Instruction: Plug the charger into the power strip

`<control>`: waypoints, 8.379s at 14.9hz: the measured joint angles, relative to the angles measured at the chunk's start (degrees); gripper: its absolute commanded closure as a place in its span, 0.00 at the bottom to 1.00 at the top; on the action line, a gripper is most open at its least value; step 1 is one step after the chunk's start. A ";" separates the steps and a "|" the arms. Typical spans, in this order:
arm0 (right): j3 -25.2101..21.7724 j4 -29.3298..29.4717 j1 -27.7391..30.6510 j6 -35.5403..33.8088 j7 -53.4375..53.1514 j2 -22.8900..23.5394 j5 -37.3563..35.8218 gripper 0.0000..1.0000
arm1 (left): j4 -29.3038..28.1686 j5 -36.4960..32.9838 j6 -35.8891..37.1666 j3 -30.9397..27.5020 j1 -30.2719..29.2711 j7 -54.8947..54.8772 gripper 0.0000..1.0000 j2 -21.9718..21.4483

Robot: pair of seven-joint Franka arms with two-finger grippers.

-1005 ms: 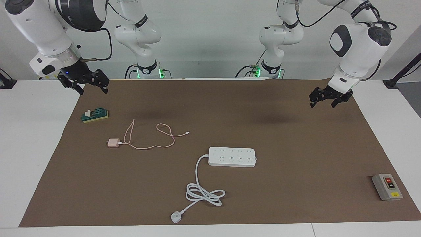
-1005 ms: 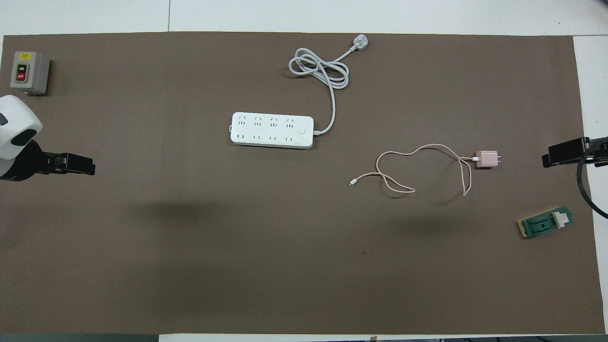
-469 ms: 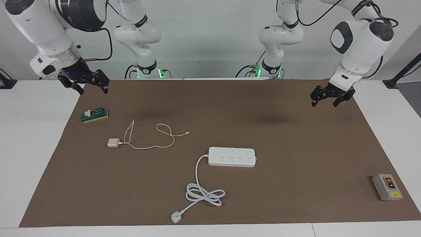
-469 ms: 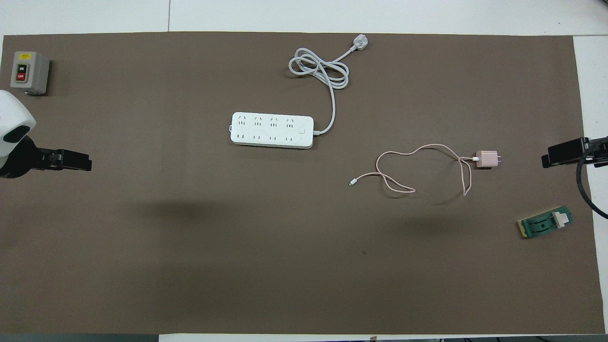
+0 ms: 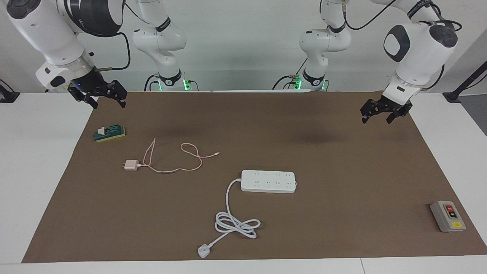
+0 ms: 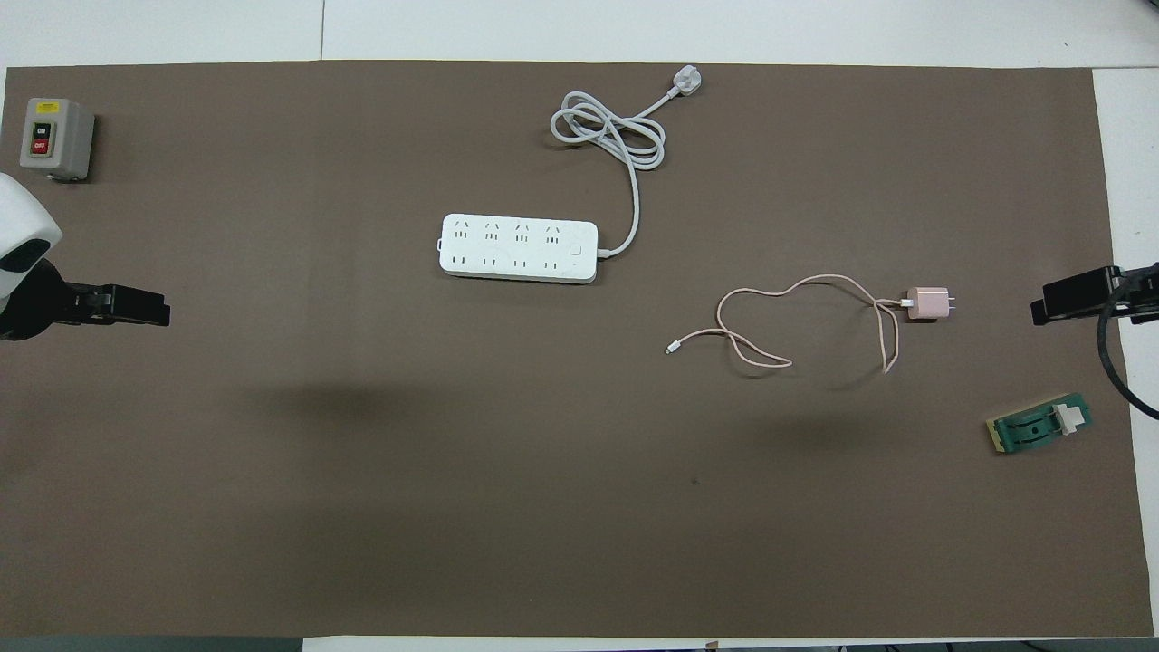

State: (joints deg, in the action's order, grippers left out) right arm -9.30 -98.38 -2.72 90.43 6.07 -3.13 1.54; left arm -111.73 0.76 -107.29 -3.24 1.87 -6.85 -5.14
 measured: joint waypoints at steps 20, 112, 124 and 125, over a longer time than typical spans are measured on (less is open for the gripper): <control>-0.38 -4.19 2.15 5.02 -62.83 6.49 8.93 0.00 | 0.60 0.03 -0.21 0.52 0.11 0.00 0.00 0.00; 0.92 -4.77 -23.45 28.58 -94.67 16.64 43.42 1.00 | -13.38 96.59 12.02 0.87 10.28 -42.63 0.00 17.14; 0.91 -11.15 -33.84 36.70 -99.66 14.67 43.50 1.00 | -13.08 97.32 7.91 0.84 12.20 -43.61 0.00 17.58; 0.90 -11.23 -34.06 36.93 -99.66 14.59 43.50 1.00 | -13.07 97.32 7.88 0.84 12.20 -43.65 0.00 17.59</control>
State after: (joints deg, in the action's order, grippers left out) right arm -8.39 -109.61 -36.77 127.36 -93.60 11.46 45.04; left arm -124.81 98.09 -99.41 -2.40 14.08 -50.50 12.45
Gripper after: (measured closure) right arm 0.524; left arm 0.000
